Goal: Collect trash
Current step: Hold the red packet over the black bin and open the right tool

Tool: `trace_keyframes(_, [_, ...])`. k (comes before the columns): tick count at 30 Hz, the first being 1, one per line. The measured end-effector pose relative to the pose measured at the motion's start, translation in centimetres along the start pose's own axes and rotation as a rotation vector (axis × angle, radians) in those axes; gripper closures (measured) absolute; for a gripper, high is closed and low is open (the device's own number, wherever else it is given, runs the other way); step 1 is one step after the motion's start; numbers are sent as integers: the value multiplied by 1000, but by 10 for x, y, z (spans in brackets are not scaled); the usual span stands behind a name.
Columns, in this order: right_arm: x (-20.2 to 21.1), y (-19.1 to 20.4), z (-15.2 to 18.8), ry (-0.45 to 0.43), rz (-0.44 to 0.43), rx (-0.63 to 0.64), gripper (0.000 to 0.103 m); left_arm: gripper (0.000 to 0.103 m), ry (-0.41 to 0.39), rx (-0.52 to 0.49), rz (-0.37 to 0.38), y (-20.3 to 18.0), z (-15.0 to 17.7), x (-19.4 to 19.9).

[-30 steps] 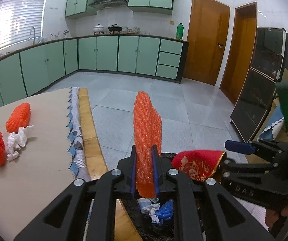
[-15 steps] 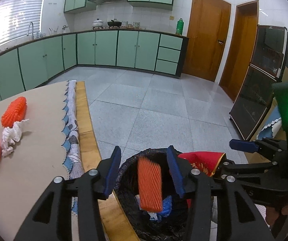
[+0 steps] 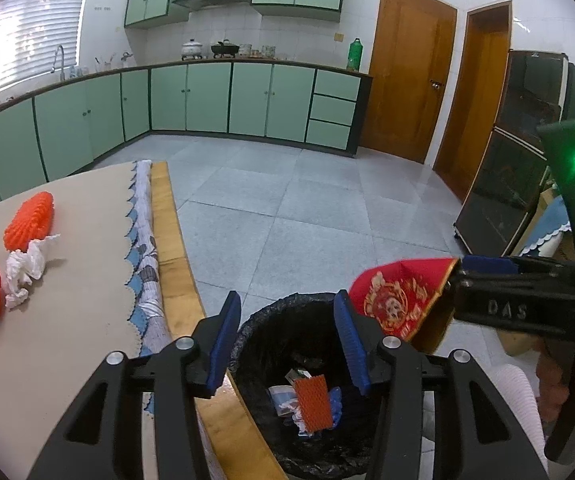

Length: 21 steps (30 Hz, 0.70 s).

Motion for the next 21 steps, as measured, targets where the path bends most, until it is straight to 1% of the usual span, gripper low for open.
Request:
trace_keyframes(6, [5,2,-7,-21,0,-17,35,53,-6,-18,25,-7,3,6])
trace_keyframes(12, [4,5,-10,-21,-9,-31,35,53,-7,-38,55,-18,4,7])
trace_keyframes(15, [6,7,-10,-25,-14,-30,35,53,-1,-51,56,-22,6,5])
trace_keyframes(21, [8,6,-10,-23,-35,-48,35,53,13,-43,58,-20,8,1])
Point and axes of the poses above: each gripper's, at about its wrist camera, not at the fingertips, and x roughly against the way its jaws point, y to its left, z to its underside, the point moved 7 cm from there along -x, roughly the way its jaws point, and after that the axes turned 10 degrees about -x, right-handed, at the moved point
